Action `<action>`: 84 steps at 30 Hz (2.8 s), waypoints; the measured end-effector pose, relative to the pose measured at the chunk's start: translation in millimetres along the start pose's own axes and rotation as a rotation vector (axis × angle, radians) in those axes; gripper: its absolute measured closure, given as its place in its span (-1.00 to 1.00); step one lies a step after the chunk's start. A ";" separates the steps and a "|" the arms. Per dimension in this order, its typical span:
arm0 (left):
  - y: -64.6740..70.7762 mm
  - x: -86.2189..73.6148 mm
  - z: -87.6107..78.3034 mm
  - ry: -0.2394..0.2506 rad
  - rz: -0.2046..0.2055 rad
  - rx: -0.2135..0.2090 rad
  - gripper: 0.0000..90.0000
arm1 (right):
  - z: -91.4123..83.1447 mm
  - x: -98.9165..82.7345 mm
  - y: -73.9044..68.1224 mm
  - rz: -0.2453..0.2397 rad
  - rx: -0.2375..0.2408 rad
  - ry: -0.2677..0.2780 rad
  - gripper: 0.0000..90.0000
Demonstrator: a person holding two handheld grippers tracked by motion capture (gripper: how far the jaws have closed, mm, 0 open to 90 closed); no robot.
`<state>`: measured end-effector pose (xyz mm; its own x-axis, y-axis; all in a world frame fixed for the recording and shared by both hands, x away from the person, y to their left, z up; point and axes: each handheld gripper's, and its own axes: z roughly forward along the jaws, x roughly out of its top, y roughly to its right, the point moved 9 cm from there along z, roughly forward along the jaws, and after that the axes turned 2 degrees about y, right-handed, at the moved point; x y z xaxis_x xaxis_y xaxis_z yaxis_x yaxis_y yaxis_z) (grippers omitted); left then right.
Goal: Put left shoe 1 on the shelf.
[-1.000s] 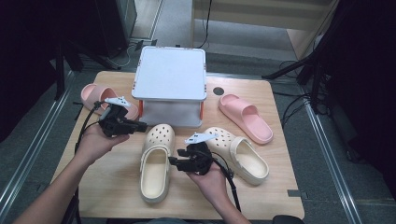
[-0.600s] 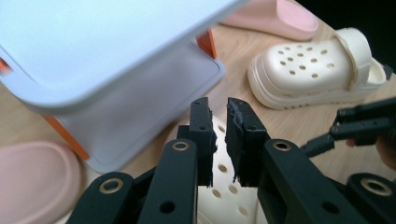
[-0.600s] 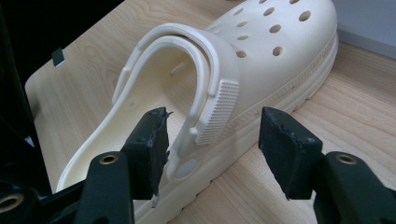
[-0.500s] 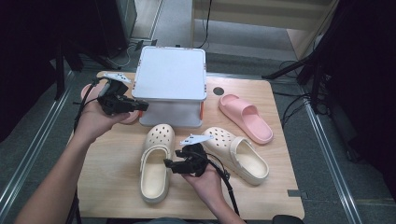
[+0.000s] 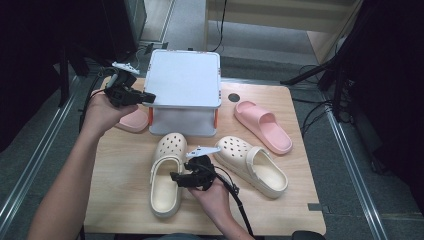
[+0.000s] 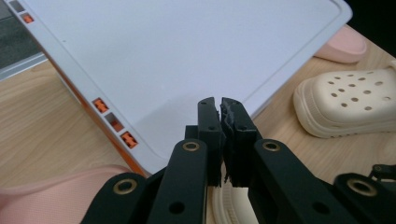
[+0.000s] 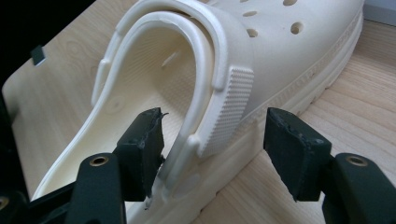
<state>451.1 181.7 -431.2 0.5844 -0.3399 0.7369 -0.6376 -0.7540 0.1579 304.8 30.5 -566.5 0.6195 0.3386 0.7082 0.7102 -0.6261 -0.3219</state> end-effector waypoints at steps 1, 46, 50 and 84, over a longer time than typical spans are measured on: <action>-2.5 -0.6 1.1 0.004 -0.004 0.005 0.93 | 1.9 0.6 0.3 0.003 -0.004 0.002 -0.14; -9.0 -3.4 4.9 0.041 -0.002 0.017 0.87 | -8.1 85.2 59.0 0.032 -0.180 0.037 0.74; -9.4 -3.8 4.5 0.041 -0.004 0.008 0.87 | 1.7 97.6 74.8 0.053 -0.234 0.056 0.74; -10.8 -4.5 4.6 0.058 -0.005 0.002 0.86 | -16.3 79.2 55.0 0.038 -0.127 0.122 0.51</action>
<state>457.7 188.8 -439.3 0.5572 -0.3030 0.7731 -0.6338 -0.7567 0.1603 387.5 11.4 -517.9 0.5945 0.2301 0.7705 0.6345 -0.7229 -0.2736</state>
